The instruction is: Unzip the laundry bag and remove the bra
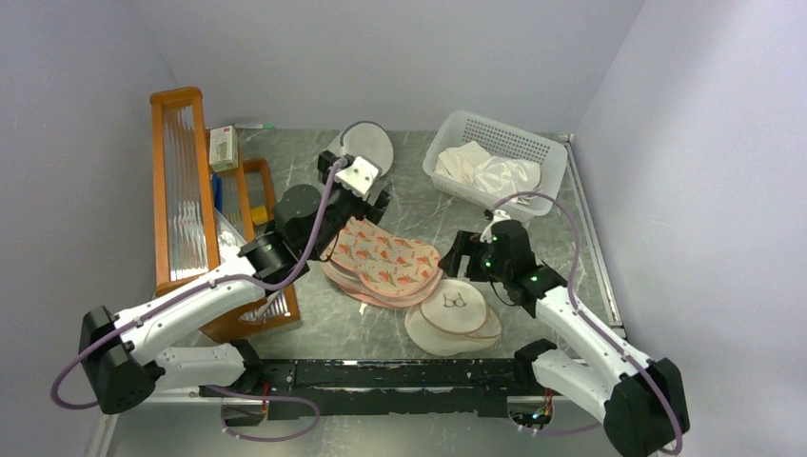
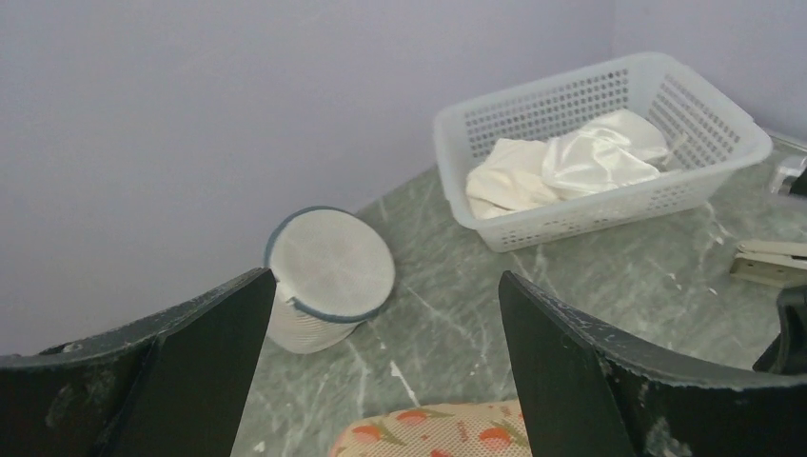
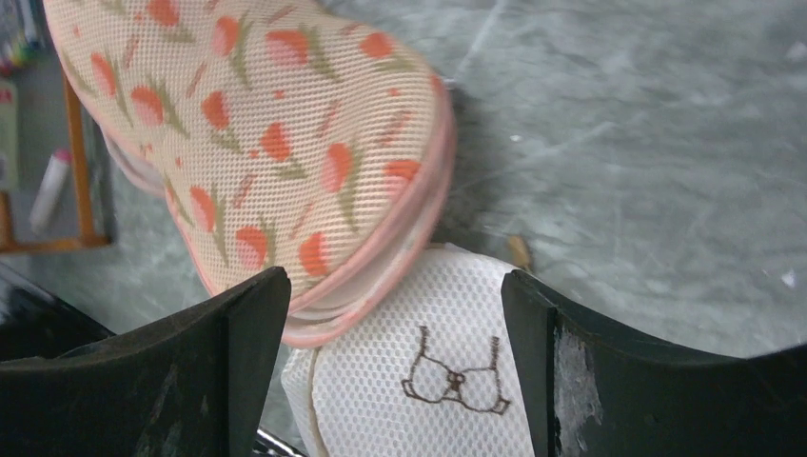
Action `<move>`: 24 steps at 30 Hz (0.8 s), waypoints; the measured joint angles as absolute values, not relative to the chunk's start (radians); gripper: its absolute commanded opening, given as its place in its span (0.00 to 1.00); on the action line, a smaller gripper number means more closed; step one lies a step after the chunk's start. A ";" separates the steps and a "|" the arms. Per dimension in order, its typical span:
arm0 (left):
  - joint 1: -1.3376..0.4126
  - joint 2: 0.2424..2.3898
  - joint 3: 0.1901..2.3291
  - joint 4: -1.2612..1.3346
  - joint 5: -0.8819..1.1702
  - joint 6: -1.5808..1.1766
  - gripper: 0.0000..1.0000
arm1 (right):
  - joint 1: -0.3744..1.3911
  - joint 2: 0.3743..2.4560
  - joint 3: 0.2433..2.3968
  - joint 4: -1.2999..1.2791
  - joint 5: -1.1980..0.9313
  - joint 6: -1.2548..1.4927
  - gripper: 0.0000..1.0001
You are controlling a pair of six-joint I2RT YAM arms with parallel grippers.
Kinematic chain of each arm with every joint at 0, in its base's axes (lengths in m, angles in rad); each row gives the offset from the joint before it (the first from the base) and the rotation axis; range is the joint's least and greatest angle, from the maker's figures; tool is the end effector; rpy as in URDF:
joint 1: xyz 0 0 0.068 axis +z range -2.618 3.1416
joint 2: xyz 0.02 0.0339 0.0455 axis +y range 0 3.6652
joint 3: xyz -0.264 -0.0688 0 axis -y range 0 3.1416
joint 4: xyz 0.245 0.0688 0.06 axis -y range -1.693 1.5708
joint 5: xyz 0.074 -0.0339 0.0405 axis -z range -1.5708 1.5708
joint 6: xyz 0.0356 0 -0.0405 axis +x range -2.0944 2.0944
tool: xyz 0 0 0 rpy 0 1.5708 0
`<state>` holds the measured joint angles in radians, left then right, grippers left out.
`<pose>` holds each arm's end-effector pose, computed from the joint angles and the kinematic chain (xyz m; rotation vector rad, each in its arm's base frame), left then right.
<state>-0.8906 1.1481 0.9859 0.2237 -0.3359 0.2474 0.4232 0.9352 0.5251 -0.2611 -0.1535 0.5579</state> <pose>0.1793 -0.2030 0.3805 0.5781 1.4040 -0.2619 0.1777 0.0860 0.2154 0.0704 2.3265 0.6868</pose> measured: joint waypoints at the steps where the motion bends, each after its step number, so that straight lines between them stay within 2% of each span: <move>1: -0.891 1.127 0.967 0.235 -0.352 0.259 0.99 | 0.465 0.955 0.542 -0.257 -0.132 0.535 0.82; 7: -0.884 1.007 0.920 0.336 -0.458 0.340 0.99 | 0.748 1.085 0.645 -0.234 -0.012 0.398 0.81; 13: -0.873 0.963 0.879 0.444 -0.544 0.397 0.99 | 0.998 1.179 0.729 -0.238 0.210 0.247 0.78; 18: -0.847 0.963 0.851 0.477 -0.595 0.415 0.99 | 1.140 1.248 0.772 -0.239 0.396 0.128 0.69; 24: -0.807 0.964 0.849 0.498 -0.618 0.415 0.99 | 1.243 1.384 0.807 -0.230 0.533 0.030 0.68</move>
<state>-0.8074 0.9638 0.8486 0.4976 -0.6178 0.4149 1.2427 1.3842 0.8074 -0.2298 0.5331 0.0303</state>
